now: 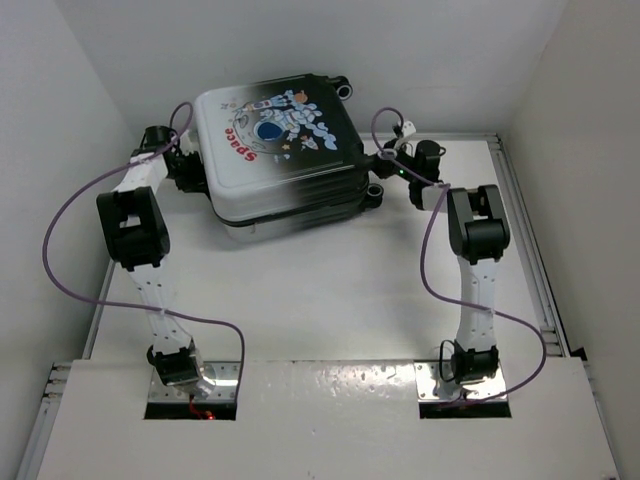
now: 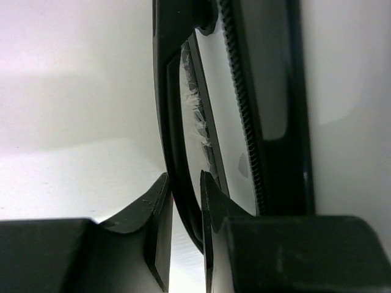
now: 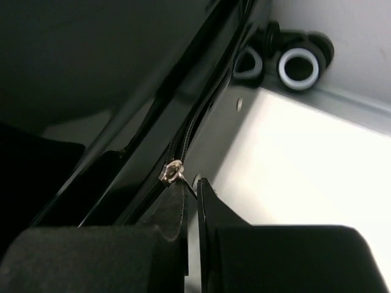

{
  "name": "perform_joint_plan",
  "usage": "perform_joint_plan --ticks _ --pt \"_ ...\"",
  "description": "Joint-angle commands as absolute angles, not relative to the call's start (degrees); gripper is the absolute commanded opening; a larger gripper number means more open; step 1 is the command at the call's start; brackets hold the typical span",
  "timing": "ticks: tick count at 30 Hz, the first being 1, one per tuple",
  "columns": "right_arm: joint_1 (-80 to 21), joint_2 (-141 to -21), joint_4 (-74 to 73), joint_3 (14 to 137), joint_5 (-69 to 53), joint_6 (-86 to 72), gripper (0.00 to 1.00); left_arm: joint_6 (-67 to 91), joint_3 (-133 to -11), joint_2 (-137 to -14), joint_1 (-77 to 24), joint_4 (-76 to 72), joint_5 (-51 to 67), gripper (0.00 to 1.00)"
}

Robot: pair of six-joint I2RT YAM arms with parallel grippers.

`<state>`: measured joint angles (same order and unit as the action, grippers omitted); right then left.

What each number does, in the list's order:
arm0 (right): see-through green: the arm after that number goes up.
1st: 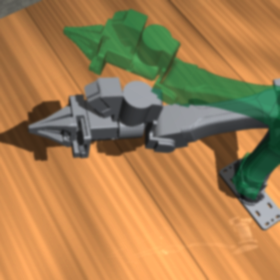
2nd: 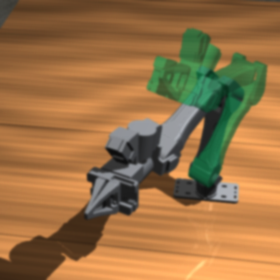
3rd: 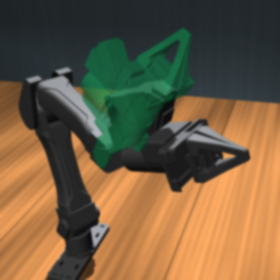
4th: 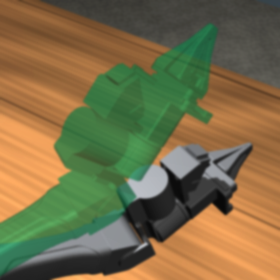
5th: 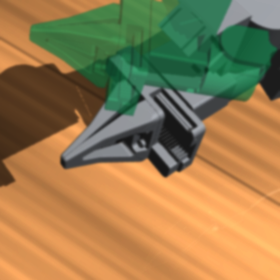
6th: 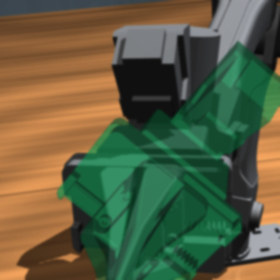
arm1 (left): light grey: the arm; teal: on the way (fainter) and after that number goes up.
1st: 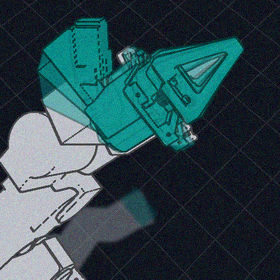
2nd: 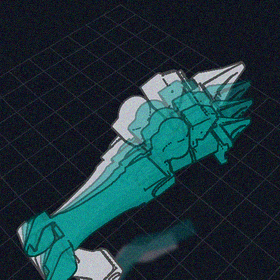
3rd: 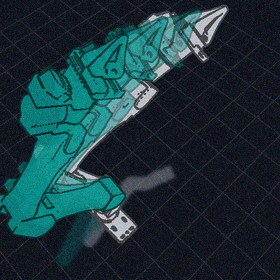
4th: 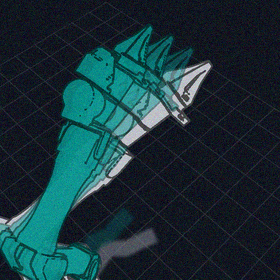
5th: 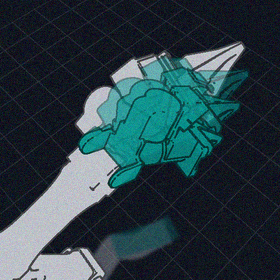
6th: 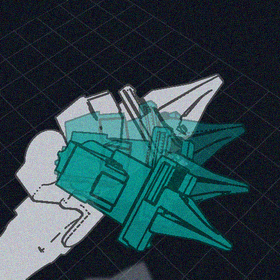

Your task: Pack the luggage

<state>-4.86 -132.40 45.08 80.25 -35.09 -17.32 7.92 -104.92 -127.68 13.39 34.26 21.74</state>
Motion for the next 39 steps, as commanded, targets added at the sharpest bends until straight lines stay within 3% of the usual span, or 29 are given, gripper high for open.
perform_joint_plan --ticks 1,9,10,11,12,14,23,30,36,39 --pt "3.34 -138.33 45.36 91.11 -12.48 -17.91 0.00 -5.19 -106.44 -130.17 16.62 25.75 6.06 0.00" --pt "0.88 -152.13 40.52 112.75 -12.92 -21.09 0.00 -7.56 -106.44 -130.17 15.47 25.75 5.45 0.00" --pt "0.44 -153.27 40.17 114.42 -12.92 -21.27 0.00 -7.56 -106.44 -129.47 14.95 25.75 5.45 0.09" --pt "0.44 -153.46 40.25 114.78 -13.09 -21.44 0.00 -6.69 -106.44 -128.68 14.94 25.23 6.32 0.34" --pt "0.44 -153.54 40.60 114.09 -13.88 -21.71 0.00 -5.37 -106.44 -128.15 14.94 25.22 6.85 0.79" --pt "-1.30 -151.97 41.91 112.33 -14.67 -21.88 0.00 -3.26 -105.39 -126.57 14.94 22.61 6.86 1.00" --pt "-4.30 -138.44 52.03 90.19 -25.12 -21.53 0.00 10.54 -106.78 -112.78 17.84 13.19 11.42 1.00" --pt "-9.75 -129.66 60.02 78.59 -36.01 -20.65 0.00 5.39 -102.40 -99.26 21.36 3.44 11.61 1.00" --pt "-16.60 -124.56 64.25 71.37 -41.39 -21.01 0.00 -1.05 -106.61 -95.28 21.45 18.53 15.90 1.00" --pt "-19.86 -123.14 66.17 68.91 -42.54 -21.88 0.00 -1.58 -100.74 -90.28 20.83 23.46 16.52 1.00"
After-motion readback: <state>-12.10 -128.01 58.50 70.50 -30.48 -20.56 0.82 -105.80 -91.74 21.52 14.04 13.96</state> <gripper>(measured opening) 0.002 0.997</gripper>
